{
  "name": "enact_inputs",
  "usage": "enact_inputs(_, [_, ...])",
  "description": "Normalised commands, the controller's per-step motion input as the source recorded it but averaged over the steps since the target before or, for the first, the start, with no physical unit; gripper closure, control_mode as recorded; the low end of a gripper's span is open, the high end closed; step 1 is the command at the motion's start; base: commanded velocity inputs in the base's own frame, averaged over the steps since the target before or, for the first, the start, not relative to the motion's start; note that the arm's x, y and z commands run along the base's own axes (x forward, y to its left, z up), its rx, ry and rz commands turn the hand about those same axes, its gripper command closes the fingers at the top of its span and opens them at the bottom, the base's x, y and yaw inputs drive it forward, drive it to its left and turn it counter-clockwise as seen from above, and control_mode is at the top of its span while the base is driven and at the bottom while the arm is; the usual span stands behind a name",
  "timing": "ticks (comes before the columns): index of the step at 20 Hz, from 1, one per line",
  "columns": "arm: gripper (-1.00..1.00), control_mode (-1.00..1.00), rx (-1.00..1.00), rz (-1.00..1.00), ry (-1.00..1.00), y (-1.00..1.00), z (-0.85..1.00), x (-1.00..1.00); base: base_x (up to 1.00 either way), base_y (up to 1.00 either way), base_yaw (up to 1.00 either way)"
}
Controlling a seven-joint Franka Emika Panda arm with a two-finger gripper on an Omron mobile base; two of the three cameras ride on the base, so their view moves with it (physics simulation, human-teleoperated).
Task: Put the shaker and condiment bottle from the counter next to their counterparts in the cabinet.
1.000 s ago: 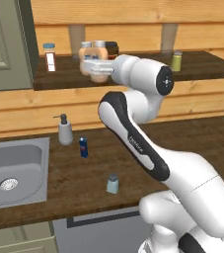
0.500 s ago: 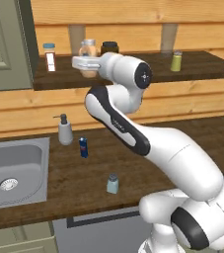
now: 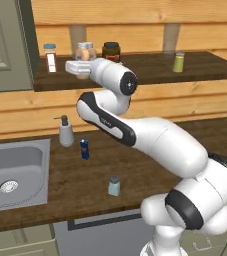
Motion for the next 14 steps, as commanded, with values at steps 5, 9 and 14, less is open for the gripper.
enact_inputs(5, [1.00, -1.00, 0.00, -0.04, 0.00, 0.24, 0.04, 0.37, 0.00, 0.00, 0.00])
enact_inputs(9, [1.00, -1.00, 0.00, -0.02, 0.00, 0.24, 0.00, 0.03, 0.00, 0.00, 0.00])
enact_inputs(14, [-1.00, -1.00, 0.00, 0.00, 0.00, 0.25, 0.00, 0.00, 0.00, 0.00, 0.00])
